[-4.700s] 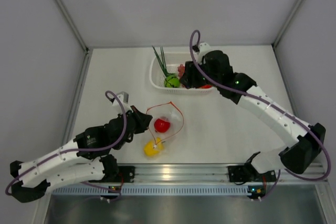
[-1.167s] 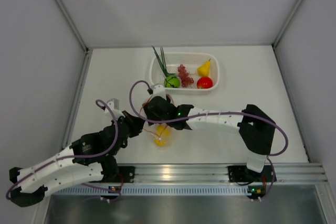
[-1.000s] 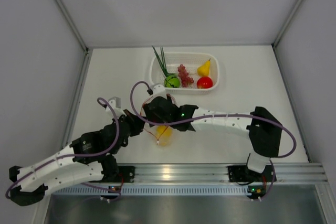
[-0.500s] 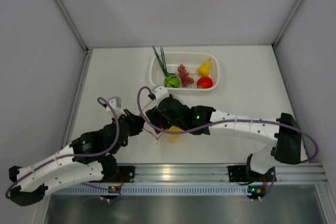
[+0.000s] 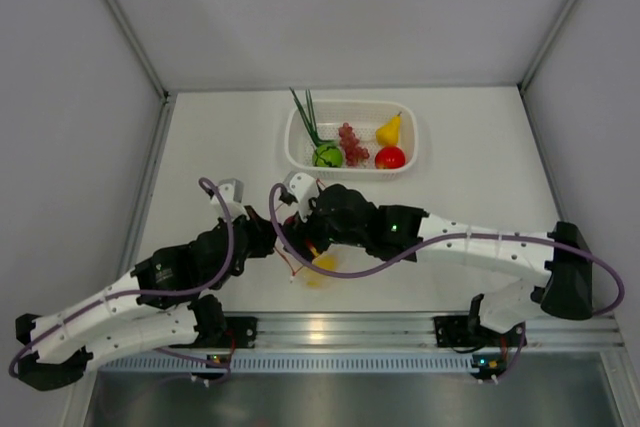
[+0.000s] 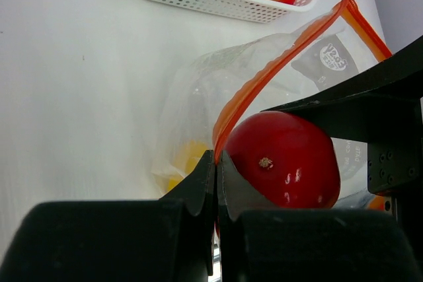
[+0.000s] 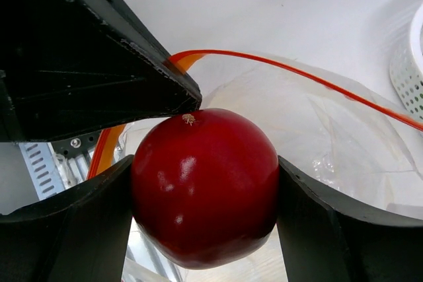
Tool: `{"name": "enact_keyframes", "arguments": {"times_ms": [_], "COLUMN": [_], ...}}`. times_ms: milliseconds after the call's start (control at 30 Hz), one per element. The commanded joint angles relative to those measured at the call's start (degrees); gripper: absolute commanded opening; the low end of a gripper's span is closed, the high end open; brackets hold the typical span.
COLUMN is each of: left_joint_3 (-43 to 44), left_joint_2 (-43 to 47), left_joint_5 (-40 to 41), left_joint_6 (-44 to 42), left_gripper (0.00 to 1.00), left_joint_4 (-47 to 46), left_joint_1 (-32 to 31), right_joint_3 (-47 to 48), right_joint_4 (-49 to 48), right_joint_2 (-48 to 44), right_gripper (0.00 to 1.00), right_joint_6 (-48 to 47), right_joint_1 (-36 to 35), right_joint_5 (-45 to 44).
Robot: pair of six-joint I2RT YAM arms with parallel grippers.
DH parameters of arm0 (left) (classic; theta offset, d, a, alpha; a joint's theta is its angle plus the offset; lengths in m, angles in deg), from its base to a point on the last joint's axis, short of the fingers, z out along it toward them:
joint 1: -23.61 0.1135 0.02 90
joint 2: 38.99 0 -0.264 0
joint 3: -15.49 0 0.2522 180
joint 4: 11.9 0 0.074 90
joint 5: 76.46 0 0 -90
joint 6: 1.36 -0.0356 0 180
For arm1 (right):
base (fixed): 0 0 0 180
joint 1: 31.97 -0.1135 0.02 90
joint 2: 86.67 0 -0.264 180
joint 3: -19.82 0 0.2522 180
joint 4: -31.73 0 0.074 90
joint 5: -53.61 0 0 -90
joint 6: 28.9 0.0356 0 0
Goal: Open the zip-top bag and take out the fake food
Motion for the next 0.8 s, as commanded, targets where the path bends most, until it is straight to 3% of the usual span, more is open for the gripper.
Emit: {"name": "enact_keyframes", "arguments": {"times_ms": [0,233,367,467,767], "left_joint_3": [2.5,2.5,2.4,2.4,4.2], "left_joint_2": [-0.8,-0.5,0.5,0.6,-0.2], "left_joint_5": [-4.0,-4.4,-3.2,-2.5,6.2], "left_joint_6": [-2.9,-4.0,-3.7,-3.5,2.1], "left_gripper": [0.0,0.0,0.0,0.0,0.0], "left_joint_4": [-1.7,-1.6,-1.4,-1.4,6.4], "left_joint_1": [-0.2,-0.2,-0.2,-0.2,-0.2], "right_joint_3": [2.2,-3.3,-6.0,-8.5,-16.7], "right_joint_4": [-6.8,-14.8,-16.2,-23.3,-31.3], "right_joint_2": [-2.1,-8.4,-11.0,-13.9,-24.4], "right_gripper": [0.51,0.5,0.48,0.43,0.38], "right_joint_6": [-4.3,-10.1,-11.3,-10.2,-4.4], "right_joint_1": [-0.9,-0.8,-0.9,-0.8,1.0], "right_joint_5": [5.7,15.5,17.3,17.3,-3.1]}}
